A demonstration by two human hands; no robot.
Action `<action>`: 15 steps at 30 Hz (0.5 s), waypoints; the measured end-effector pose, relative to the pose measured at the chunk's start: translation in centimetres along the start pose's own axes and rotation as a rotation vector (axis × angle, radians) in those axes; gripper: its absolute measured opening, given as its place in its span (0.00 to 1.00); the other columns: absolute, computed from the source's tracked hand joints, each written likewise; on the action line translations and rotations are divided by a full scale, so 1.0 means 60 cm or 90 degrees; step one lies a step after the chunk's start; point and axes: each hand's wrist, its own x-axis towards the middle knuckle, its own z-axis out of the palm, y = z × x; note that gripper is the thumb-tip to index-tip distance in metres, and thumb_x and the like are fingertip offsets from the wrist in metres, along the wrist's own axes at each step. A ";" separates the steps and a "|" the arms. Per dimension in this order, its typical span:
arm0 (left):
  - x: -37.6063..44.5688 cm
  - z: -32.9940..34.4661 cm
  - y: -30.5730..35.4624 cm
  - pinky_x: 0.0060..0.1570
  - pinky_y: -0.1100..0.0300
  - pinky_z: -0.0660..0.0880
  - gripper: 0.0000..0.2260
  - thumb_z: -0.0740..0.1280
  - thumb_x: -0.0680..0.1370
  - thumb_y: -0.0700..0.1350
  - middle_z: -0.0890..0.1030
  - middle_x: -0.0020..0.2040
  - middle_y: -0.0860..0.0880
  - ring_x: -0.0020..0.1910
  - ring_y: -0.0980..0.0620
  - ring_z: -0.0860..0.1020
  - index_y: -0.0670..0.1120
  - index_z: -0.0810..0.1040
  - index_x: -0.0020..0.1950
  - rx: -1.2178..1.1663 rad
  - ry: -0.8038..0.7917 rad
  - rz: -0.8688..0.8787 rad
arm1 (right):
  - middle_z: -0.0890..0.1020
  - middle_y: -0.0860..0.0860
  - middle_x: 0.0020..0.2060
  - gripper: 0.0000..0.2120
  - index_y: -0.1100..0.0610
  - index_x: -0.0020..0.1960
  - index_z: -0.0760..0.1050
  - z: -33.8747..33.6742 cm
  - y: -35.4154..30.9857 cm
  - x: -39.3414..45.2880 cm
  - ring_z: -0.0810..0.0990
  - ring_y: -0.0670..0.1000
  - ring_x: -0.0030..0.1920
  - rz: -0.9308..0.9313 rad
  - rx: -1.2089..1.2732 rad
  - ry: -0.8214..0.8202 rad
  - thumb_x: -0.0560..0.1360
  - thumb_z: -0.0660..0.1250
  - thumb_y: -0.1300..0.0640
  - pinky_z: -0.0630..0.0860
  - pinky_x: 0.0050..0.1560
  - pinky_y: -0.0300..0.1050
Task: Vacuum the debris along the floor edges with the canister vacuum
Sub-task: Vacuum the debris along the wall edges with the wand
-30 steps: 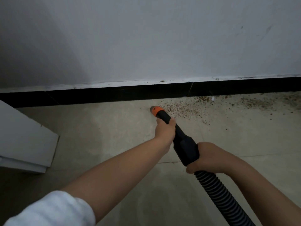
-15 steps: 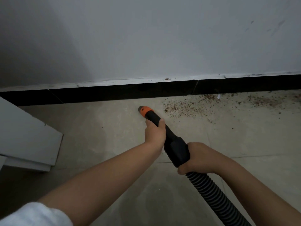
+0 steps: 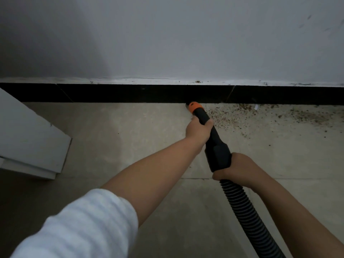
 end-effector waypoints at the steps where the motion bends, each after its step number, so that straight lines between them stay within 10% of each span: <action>1: 0.002 -0.001 0.000 0.64 0.48 0.70 0.27 0.61 0.79 0.50 0.70 0.69 0.42 0.65 0.41 0.71 0.45 0.57 0.75 0.006 0.004 0.005 | 0.74 0.51 0.33 0.13 0.57 0.37 0.69 0.000 -0.001 0.003 0.74 0.47 0.32 0.001 0.002 -0.001 0.65 0.74 0.57 0.67 0.27 0.37; 15: -0.011 -0.082 -0.014 0.63 0.48 0.71 0.20 0.60 0.80 0.46 0.73 0.65 0.42 0.62 0.42 0.73 0.44 0.64 0.72 -0.025 0.109 0.013 | 0.74 0.50 0.35 0.13 0.55 0.36 0.68 0.034 -0.061 0.021 0.76 0.51 0.37 -0.078 -0.048 -0.060 0.65 0.73 0.56 0.72 0.35 0.42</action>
